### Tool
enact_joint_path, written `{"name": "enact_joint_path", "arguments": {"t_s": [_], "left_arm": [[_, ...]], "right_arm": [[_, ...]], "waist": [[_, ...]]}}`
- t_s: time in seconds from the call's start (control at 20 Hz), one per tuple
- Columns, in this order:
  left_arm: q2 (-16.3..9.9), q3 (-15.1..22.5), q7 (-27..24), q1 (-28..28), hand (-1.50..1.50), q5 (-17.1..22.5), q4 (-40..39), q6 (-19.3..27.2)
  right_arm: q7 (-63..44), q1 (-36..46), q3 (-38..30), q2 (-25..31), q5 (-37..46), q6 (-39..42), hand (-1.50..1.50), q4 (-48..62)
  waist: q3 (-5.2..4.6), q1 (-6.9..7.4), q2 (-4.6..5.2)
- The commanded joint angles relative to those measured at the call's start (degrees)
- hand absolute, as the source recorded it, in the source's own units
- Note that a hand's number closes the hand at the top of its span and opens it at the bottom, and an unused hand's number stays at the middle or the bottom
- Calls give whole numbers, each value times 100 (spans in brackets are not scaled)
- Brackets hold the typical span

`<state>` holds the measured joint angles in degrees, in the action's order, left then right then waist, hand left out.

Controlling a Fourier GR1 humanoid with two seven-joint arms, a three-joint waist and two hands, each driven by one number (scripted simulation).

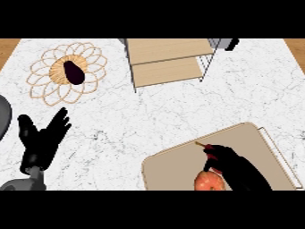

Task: Pick the squash from the tray and place it in the tiered shelf

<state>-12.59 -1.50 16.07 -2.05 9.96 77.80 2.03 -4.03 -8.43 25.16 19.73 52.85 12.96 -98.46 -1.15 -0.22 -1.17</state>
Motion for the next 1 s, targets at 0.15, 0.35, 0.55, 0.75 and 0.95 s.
{"name": "enact_joint_path", "arguments": {"t_s": [0.15, 0.35, 0.55, 0.75, 0.95], "left_arm": [[24, -58, 78, -90, 0, -28, -89, -2], [-124, -119, 145, -107, 0, 100, -19, -243], [57, 22, -38, -245, 0, -71, -234, -138], [234, 109, 84, -128, 0, -160, 0, 94], [-44, -74, 221, -188, 0, -6, -100, -162]], "right_arm": [[553, -772, 484, -43, -70, -341, 150, -828], [-1500, 668, 1049, -1892, 237, 501, 150, -486], [-2728, 2238, 1258, -1945, -763, -349, 150, 105], [-3711, 3071, 1401, -1962, -813, -724, 150, -614], [-4925, 4324, 1144, -1969, -815, -941, 150, -902]], "waist": [[115, -34, 104], [106, 106, 122], [106, 247, 167], [110, 127, 101], [106, 157, 92]]}}
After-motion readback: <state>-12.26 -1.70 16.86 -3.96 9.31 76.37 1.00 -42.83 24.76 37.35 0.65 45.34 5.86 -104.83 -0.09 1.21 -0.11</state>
